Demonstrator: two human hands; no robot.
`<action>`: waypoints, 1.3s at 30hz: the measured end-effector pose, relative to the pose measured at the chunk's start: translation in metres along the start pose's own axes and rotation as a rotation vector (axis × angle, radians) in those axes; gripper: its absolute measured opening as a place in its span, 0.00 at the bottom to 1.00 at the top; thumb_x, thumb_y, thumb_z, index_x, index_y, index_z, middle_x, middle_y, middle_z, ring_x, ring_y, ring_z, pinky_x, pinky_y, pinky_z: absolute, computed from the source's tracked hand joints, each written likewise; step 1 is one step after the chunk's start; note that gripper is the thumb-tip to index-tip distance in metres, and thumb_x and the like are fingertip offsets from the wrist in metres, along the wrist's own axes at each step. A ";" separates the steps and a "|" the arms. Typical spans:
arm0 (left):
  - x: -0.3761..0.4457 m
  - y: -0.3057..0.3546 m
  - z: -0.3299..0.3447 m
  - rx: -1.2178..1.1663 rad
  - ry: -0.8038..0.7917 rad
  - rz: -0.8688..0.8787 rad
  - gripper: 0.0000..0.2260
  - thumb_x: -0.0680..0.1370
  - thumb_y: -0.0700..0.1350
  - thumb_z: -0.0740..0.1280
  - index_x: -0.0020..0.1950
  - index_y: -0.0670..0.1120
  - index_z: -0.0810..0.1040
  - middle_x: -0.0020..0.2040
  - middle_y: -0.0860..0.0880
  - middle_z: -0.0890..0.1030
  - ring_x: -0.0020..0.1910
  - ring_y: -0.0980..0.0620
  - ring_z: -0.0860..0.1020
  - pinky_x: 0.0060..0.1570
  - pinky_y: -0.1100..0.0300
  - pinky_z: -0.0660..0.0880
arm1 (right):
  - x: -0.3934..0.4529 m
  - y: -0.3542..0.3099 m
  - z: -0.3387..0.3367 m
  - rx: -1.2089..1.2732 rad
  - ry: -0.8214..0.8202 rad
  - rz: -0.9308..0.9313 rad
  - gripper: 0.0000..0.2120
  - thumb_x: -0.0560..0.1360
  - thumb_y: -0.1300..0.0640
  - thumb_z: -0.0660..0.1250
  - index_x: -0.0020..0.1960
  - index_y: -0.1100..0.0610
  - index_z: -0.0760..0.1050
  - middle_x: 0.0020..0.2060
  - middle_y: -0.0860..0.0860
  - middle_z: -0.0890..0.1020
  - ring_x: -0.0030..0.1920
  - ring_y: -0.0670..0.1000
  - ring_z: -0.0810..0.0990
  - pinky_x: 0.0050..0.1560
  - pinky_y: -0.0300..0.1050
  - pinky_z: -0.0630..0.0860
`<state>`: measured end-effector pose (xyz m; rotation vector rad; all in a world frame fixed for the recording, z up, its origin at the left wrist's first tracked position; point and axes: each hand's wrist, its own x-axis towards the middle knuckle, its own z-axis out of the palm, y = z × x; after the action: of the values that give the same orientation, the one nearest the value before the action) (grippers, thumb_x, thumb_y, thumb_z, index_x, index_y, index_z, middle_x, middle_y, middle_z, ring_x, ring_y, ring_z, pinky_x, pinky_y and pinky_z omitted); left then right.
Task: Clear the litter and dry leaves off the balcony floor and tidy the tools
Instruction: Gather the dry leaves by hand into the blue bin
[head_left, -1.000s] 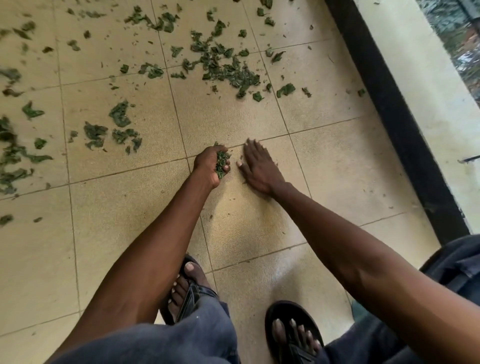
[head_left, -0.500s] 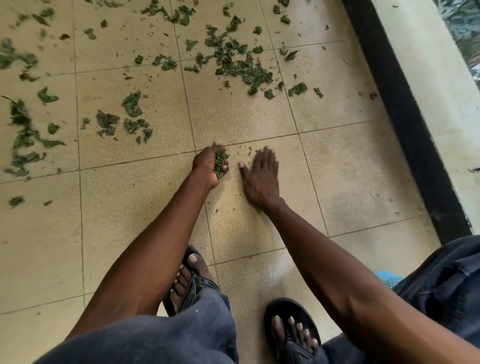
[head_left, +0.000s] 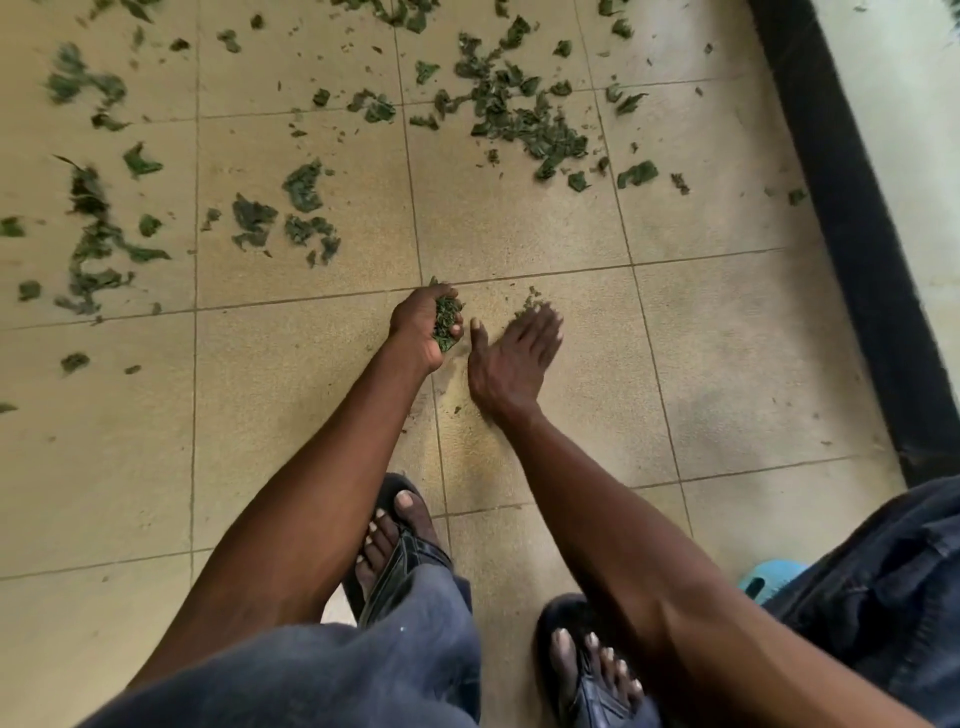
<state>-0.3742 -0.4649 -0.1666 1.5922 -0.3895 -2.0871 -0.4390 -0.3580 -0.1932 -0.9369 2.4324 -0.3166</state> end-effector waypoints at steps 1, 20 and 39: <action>0.000 0.001 -0.003 -0.003 0.006 0.004 0.06 0.78 0.40 0.66 0.40 0.42 0.75 0.33 0.46 0.75 0.24 0.53 0.70 0.20 0.66 0.64 | 0.008 -0.001 -0.004 0.022 0.006 -0.036 0.41 0.80 0.35 0.40 0.77 0.66 0.35 0.77 0.63 0.37 0.76 0.60 0.33 0.76 0.57 0.35; -0.001 0.002 -0.020 -0.014 0.037 0.021 0.05 0.78 0.40 0.66 0.41 0.43 0.76 0.34 0.46 0.76 0.26 0.53 0.71 0.21 0.66 0.65 | 0.020 0.051 -0.024 -0.370 -0.071 -0.839 0.31 0.77 0.69 0.58 0.77 0.66 0.51 0.77 0.64 0.54 0.78 0.62 0.51 0.75 0.55 0.58; -0.026 0.004 -0.030 -0.050 0.011 0.043 0.04 0.77 0.36 0.64 0.44 0.41 0.77 0.38 0.44 0.80 0.28 0.53 0.74 0.22 0.65 0.68 | 0.070 -0.013 -0.097 0.919 -0.326 0.213 0.08 0.74 0.75 0.63 0.42 0.69 0.80 0.36 0.59 0.83 0.34 0.52 0.83 0.37 0.43 0.82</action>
<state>-0.3394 -0.4526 -0.1511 1.5524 -0.3616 -2.0388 -0.5282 -0.4117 -0.1325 -0.2803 1.7456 -0.9968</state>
